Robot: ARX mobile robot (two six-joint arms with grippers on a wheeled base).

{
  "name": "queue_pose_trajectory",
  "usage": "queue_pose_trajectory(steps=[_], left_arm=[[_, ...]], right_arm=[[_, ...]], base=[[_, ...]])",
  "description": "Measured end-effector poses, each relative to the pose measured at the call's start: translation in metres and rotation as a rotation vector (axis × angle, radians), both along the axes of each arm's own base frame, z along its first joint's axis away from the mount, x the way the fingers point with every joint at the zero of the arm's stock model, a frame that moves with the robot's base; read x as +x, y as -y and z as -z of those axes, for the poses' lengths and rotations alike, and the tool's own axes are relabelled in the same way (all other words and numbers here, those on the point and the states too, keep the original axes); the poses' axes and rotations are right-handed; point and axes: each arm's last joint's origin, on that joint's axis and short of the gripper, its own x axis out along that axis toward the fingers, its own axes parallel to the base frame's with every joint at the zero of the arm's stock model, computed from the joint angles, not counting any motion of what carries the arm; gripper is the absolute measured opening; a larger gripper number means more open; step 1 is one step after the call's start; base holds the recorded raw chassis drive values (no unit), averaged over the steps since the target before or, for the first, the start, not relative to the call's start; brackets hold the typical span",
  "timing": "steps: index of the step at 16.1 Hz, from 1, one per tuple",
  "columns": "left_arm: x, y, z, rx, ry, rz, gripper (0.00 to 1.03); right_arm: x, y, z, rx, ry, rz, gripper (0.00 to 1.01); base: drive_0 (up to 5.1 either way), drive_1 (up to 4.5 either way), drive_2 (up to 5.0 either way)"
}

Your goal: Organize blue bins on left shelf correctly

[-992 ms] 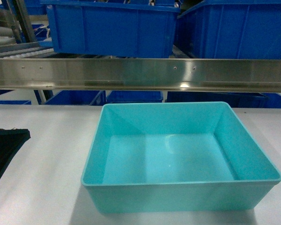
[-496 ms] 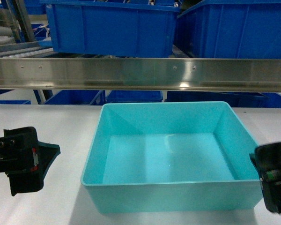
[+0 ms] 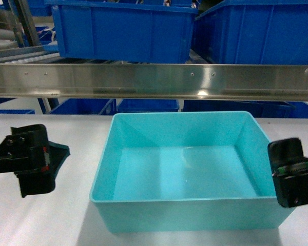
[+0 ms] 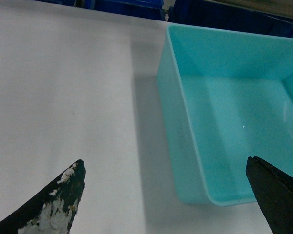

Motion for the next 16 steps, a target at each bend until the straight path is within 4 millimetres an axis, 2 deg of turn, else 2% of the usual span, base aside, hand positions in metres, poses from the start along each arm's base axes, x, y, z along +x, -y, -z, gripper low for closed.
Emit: queue_pose_trajectory(steps=[2, 6, 9, 16], left_arm=[[0.011, 0.01, 0.009, 0.014, -0.06, 0.029, 0.98], [0.025, 0.021, 0.023, 0.084, -0.086, -0.001, 0.98], [0.029, 0.024, 0.035, 0.125, -0.12, 0.002, 0.98], [0.046, 0.029, 0.049, 0.126, -0.132, 0.006, 0.98]], right_arm=[[0.008, -0.004, 0.016, 0.048, -0.119, -0.029, 0.98], [0.029, -0.004, 0.019, 0.07, -0.117, -0.011, 0.98], [0.035, 0.002, 0.023, 0.06, -0.12, -0.003, 0.98], [0.044, -0.004, 0.053, 0.056, -0.185, -0.016, 0.98]], base=[[0.0, 0.0, 0.0], [0.0, 0.0, 0.0], [0.0, 0.0, 0.0], [0.0, 0.0, 0.0]])
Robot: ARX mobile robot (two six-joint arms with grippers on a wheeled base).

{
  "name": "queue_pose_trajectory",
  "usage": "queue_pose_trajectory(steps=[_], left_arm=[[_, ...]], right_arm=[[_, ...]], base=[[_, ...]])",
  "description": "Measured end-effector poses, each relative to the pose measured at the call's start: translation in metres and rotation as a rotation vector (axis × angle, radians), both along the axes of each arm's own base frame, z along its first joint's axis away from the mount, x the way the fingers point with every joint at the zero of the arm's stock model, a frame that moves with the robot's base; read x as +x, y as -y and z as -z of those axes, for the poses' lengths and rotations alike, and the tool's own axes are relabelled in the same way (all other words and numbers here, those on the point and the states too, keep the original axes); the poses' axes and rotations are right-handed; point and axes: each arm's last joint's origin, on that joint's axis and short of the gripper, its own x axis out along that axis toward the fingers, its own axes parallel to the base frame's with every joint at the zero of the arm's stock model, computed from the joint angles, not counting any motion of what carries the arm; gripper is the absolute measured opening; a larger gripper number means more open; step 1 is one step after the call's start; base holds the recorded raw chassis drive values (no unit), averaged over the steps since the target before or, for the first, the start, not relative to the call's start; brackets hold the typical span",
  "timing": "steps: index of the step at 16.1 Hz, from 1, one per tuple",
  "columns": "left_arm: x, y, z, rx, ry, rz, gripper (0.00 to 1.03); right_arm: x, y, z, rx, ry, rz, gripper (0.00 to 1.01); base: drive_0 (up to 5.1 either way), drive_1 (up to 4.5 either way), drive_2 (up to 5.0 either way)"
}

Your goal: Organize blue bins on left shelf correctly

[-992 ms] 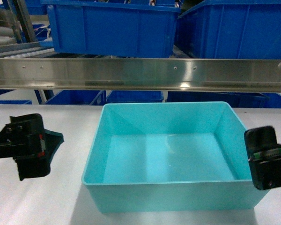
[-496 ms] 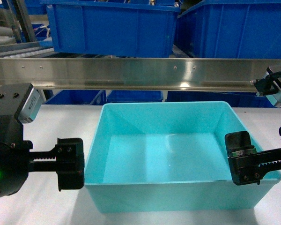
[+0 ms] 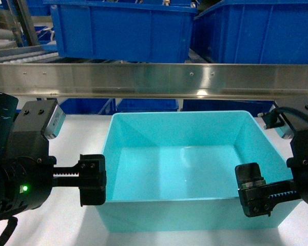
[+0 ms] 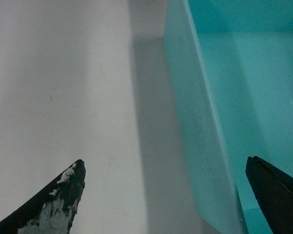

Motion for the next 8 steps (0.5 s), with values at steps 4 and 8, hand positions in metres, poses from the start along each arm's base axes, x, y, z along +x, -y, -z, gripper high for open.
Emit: queue_pose_trajectory(steps=[4, 8], left_arm=[[0.009, 0.012, 0.006, 0.003, -0.003, 0.04, 0.98], [0.016, 0.026, 0.002, 0.002, 0.032, 0.067, 0.98]], right_arm=[[0.012, -0.005, 0.013, 0.021, 0.015, 0.021, 0.98], [0.018, -0.002, 0.016, 0.035, 0.042, 0.042, 0.98]], base=[[0.0, 0.0, 0.0], [0.0, 0.0, 0.0]])
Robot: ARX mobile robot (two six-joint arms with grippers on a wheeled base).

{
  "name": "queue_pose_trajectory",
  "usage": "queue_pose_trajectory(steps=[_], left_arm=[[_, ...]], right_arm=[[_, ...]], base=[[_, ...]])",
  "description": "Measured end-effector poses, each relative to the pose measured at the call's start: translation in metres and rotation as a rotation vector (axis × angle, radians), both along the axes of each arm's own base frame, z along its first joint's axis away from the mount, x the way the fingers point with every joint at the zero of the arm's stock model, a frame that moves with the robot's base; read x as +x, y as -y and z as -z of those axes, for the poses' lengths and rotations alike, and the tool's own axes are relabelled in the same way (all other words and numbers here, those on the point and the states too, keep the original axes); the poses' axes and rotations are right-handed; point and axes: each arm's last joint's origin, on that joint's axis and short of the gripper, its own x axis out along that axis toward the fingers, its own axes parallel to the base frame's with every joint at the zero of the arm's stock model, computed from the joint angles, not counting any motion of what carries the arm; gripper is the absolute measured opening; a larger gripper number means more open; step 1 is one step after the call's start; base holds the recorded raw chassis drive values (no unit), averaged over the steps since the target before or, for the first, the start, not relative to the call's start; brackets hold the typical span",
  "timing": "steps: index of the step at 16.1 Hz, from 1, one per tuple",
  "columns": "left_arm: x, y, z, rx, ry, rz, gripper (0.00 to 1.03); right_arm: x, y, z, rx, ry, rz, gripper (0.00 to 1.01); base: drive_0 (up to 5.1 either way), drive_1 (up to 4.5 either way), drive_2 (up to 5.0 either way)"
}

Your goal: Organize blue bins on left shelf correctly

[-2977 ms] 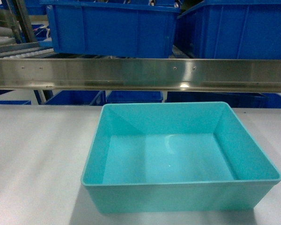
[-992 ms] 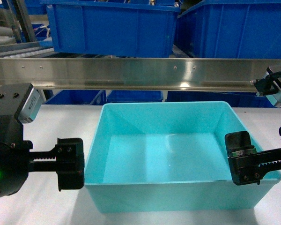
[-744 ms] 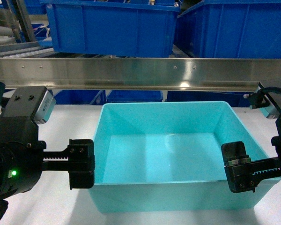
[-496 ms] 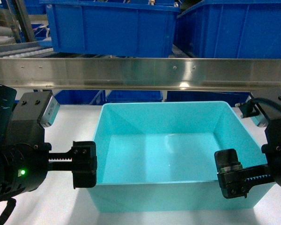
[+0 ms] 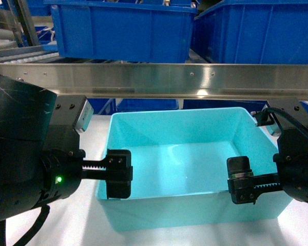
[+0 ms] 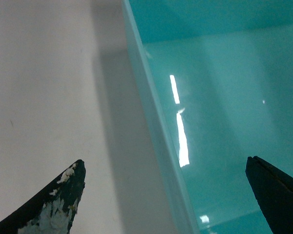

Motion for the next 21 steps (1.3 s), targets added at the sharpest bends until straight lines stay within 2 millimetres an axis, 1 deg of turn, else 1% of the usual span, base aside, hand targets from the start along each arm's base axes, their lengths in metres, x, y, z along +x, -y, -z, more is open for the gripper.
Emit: queue_pose_trajectory(steps=[2, 5, 6, 15, 21], left_arm=[[0.003, 0.003, 0.0, 0.011, 0.004, 0.0, 0.98], [0.003, 0.005, 0.008, 0.025, -0.02, 0.005, 0.98], [0.002, 0.008, 0.011, 0.032, -0.027, 0.016, 0.98], [0.003, 0.01, 0.012, 0.04, -0.031, 0.02, 0.98], [0.003, 0.01, 0.013, 0.042, -0.032, 0.02, 0.98]], right_arm=[[0.002, 0.002, 0.001, 0.0, 0.007, 0.005, 0.98], [0.009, 0.007, 0.003, -0.002, 0.025, 0.018, 0.98], [0.014, 0.013, 0.003, -0.002, 0.029, 0.03, 0.98], [0.013, 0.015, 0.006, 0.021, 0.024, 0.011, 0.98], [0.009, 0.019, 0.002, 0.027, 0.036, 0.013, 0.98]], base=[[0.0, 0.0, 0.0], [0.0, 0.0, 0.0], [0.0, 0.0, 0.0], [0.0, 0.0, 0.0], [0.0, 0.0, 0.0]])
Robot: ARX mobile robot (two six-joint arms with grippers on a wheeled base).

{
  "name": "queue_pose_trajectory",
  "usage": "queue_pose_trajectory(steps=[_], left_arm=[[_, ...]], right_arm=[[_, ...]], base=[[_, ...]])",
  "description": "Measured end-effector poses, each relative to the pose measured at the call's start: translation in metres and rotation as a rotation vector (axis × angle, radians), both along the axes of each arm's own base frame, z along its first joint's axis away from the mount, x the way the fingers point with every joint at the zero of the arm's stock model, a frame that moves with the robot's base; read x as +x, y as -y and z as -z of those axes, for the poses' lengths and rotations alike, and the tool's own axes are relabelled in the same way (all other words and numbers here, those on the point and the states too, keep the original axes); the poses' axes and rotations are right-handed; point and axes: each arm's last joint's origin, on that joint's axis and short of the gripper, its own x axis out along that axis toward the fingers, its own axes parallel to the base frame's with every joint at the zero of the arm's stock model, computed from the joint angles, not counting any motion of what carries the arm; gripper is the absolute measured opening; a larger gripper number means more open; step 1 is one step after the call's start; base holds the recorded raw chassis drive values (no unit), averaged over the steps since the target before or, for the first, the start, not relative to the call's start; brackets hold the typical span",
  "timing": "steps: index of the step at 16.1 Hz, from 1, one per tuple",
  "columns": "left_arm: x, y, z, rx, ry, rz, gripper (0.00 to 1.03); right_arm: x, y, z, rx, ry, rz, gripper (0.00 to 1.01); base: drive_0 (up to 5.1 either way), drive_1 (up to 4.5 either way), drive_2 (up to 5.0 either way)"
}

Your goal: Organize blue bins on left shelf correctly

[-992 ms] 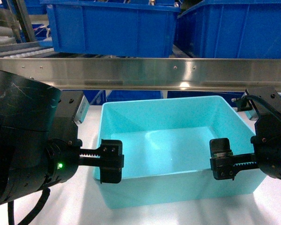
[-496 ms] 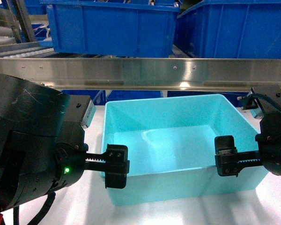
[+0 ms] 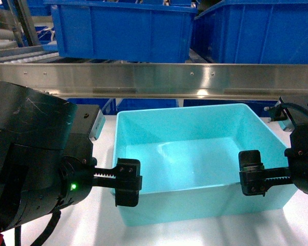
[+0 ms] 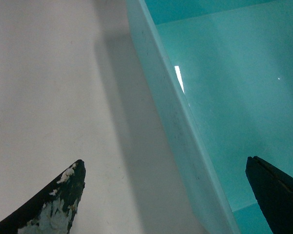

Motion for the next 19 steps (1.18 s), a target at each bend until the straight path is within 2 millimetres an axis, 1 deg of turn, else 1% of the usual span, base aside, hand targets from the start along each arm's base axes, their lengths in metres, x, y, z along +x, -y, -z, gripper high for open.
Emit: queue_pose_trajectory(steps=[4, 8, 10, 11, 13, 15, 18, 19], left_arm=[[0.0, 0.0, 0.0, 0.0, 0.0, 0.0, 0.98], [0.0, 0.0, 0.0, 0.001, -0.001, 0.0, 0.98], [0.0, 0.0, 0.0, 0.0, -0.001, 0.0, 0.98], [0.0, 0.0, 0.0, 0.001, -0.001, 0.0, 0.98], [0.0, 0.0, 0.0, 0.001, -0.001, 0.0, 0.98], [0.0, 0.0, 0.0, 0.001, -0.001, 0.0, 0.98], [0.0, 0.0, 0.0, 0.001, -0.002, 0.0, 0.98], [0.0, 0.0, 0.001, 0.001, -0.002, 0.0, 0.98]], right_arm=[[0.0, 0.003, -0.001, 0.018, 0.012, -0.013, 0.98], [0.002, -0.002, -0.008, 0.037, 0.028, -0.044, 0.98], [0.006, -0.005, -0.014, 0.035, 0.05, -0.057, 0.98], [0.013, -0.006, -0.02, 0.028, 0.076, -0.061, 0.98], [0.018, -0.002, -0.021, 0.026, 0.088, -0.05, 0.98], [0.03, 0.017, -0.018, 0.006, 0.104, 0.004, 0.98], [0.035, 0.038, -0.003, 0.002, 0.067, 0.054, 0.98], [0.036, 0.041, 0.001, 0.008, 0.065, 0.056, 0.98]], base=[[0.0, 0.0, 0.0], [0.0, 0.0, 0.0], [0.0, 0.0, 0.0], [0.0, 0.0, 0.0], [0.0, 0.0, 0.0], [0.0, 0.0, 0.0], [0.0, 0.0, 0.0], [0.0, 0.0, 0.0]])
